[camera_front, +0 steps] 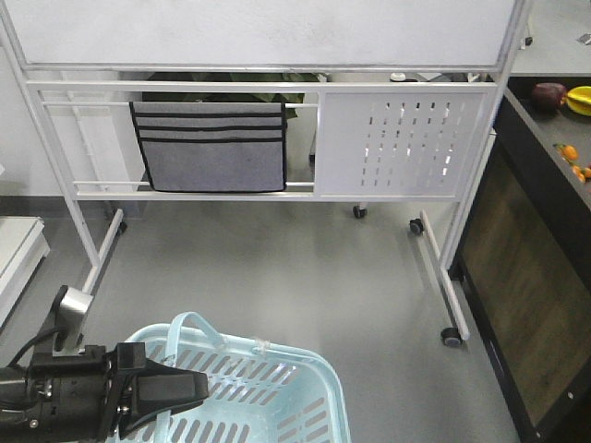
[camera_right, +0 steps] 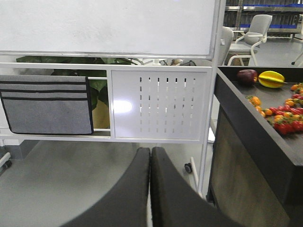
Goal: Place coke in basket with both arms
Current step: 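Drive the base past the whiteboard stand toward another shelf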
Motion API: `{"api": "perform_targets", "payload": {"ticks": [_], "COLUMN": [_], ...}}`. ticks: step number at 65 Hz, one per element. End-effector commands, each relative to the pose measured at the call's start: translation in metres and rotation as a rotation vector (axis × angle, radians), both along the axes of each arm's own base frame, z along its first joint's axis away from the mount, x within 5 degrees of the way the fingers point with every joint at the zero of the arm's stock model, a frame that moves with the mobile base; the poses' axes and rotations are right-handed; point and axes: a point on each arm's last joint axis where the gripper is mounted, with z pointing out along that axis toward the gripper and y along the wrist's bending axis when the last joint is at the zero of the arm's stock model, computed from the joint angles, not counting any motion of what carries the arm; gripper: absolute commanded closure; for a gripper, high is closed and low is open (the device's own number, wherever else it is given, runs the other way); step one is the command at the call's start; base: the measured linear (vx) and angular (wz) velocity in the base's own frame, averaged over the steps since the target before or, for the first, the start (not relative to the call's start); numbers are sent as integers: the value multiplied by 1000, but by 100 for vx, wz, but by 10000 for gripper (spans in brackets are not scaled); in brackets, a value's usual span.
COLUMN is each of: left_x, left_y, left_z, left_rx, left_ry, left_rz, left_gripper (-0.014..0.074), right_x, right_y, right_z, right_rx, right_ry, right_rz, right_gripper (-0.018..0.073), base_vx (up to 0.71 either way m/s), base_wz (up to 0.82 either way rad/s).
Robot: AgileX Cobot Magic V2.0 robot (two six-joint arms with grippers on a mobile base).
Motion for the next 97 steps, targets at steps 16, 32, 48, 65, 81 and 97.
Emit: {"api": "perform_targets", "payload": {"ticks": [16, 32, 48, 65, 81, 97], "left_x": [3, 3, 3, 3, 3, 3], "left_y": [-4, -4, -4, -4, -4, -4], "left_z": [19, 19, 19, 19, 19, 19], "left_rx": [-122, -122, -122, -122, -122, -122], "left_ry": [-45, -45, -45, -45, -45, -45], "left_rz": [16, 16, 16, 16, 16, 16], "left_gripper": [603, 603, 603, 603, 603, 603], "right_x": [-1, -1, -1, -1, -1, -1], "right_y": [0, 0, 0, 0, 0, 0], "right_z": [4, 4, 4, 4, 4, 4], "right_rx": [-8, -8, -8, -8, -8, -8], "right_ry": [-79, -79, -79, -79, -79, -79], "right_rz": [4, 4, 4, 4, 4, 4], "right_gripper": [569, 569, 569, 569, 569, 569], "base_vx": [24, 23, 22, 20, 16, 16], "base_wz": [18, 35, 42, 48, 63, 64]}}
